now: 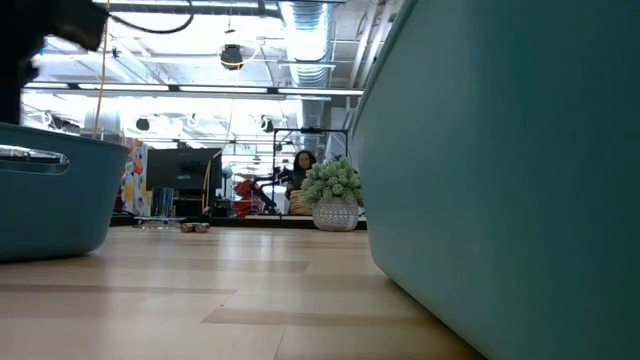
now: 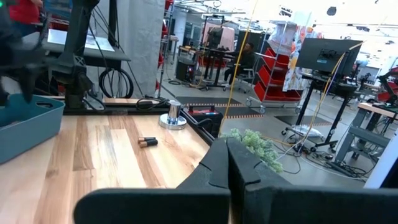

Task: Sort batteries
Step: Put the black battery into the blue bin

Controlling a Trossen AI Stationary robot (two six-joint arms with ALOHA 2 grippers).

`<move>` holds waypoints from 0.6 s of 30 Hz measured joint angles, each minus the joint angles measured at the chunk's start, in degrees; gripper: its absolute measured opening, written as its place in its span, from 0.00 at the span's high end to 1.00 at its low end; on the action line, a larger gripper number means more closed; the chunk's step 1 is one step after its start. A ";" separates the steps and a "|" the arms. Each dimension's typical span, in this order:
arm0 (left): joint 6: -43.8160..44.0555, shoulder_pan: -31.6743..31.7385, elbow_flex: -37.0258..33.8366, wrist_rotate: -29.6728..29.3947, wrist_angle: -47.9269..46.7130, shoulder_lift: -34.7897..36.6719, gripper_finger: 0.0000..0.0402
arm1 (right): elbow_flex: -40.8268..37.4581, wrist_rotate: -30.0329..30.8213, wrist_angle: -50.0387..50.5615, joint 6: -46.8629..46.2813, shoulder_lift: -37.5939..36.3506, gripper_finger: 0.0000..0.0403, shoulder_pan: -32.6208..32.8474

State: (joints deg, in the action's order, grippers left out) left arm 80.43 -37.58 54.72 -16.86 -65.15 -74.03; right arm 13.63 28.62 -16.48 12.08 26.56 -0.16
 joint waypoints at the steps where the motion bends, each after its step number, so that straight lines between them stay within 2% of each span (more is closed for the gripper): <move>1: -0.45 1.18 1.08 -2.11 -1.59 0.41 0.54 | 0.00 0.00 0.08 0.00 0.01 0.99 0.00; 4: -1.05 6.46 3.30 -9.23 -4.65 2.18 0.56 | 0.00 0.00 0.47 0.26 0.01 0.99 0.02; 6: -2.75 11.74 3.41 -10.26 -6.35 3.44 0.57 | 0.00 -0.02 0.67 0.43 0.01 0.99 0.02; 9: -10.45 19.56 3.41 -10.30 -5.54 4.45 0.58 | 0.00 -0.03 0.84 1.24 0.01 0.99 0.00; 12: -21.24 27.27 3.41 -10.45 -1.02 4.45 0.58 | 0.00 -0.31 0.82 1.31 0.19 0.99 0.02; 18: -42.06 40.10 3.24 -10.91 15.16 4.45 0.58 | 0.00 -0.57 -0.28 1.28 2.60 0.99 0.00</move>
State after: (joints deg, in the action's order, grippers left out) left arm 38.38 2.52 57.96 -27.76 -50.00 -69.58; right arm 13.63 28.05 -16.76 13.36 29.16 -0.16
